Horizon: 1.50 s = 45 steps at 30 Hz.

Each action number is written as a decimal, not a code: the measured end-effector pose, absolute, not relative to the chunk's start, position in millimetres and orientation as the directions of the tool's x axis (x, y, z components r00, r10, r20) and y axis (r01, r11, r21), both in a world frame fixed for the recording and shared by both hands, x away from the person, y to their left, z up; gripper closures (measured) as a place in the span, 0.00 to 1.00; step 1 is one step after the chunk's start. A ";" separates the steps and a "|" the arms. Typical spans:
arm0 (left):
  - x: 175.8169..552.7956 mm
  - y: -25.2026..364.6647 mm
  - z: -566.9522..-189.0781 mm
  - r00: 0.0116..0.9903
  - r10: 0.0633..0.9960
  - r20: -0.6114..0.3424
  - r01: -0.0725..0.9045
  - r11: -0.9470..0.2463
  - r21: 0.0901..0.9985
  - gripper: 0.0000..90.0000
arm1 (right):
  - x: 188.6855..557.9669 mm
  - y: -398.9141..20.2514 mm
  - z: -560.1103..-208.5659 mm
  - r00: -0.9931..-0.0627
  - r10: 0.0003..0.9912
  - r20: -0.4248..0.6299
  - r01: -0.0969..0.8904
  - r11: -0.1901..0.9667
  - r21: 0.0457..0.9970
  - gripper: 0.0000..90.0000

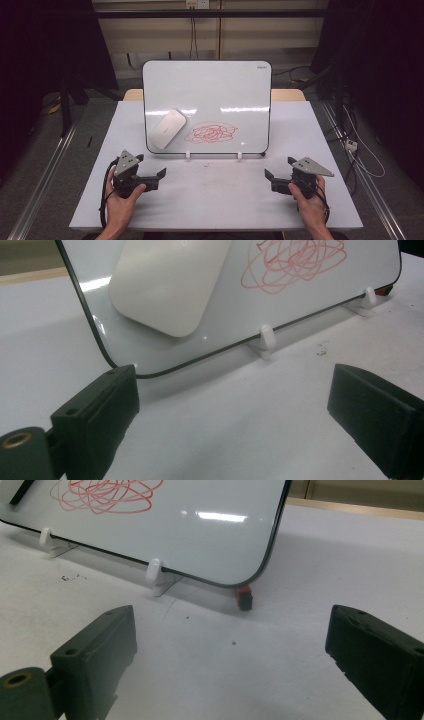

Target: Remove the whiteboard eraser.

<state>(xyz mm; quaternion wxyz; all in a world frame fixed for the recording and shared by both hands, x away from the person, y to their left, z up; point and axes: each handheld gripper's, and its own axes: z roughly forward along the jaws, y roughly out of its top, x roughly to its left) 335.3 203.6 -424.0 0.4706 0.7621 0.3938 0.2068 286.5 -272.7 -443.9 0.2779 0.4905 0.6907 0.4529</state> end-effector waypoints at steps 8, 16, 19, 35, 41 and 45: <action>341.5 203.0 -425.6 0.612 0.787 -0.077 0.422 -0.243 0.873 0.06 | 287.3 -275.2 -444.6 -0.363 0.929 0.077 0.431 0.094 0.897 0.06; 346.4 198.3 -416.2 0.640 0.767 -0.044 0.398 -0.282 0.873 0.06 | 287.3 -274.5 -445.0 -0.367 0.927 0.080 0.446 0.100 0.890 0.07; 349.4 193.9 -410.4 0.646 0.764 -0.008 0.384 -0.316 0.868 0.06 | 287.7 -274.8 -445.4 -0.368 0.926 0.080 0.446 0.100 0.889 0.07; 376.5 175.9 -391.7 0.680 0.732 0.040 0.373 -0.393 0.840 0.07 | 289.3 -275.0 -446.5 -0.362 0.929 0.078 0.448 0.100 0.888 0.08; 391.0 170.1 -384.1 0.677 0.733 0.063 0.363 -0.407 0.838 0.08 | 289.1 -273.6 -446.3 -0.365 0.928 0.080 0.449 0.101 0.888 0.07; 399.5 167.9 -379.8 0.664 0.743 0.090 0.351 -0.415 0.839 0.12 | 289.8 -273.7 -446.8 -0.363 0.929 0.079 0.452 0.101 0.886 0.07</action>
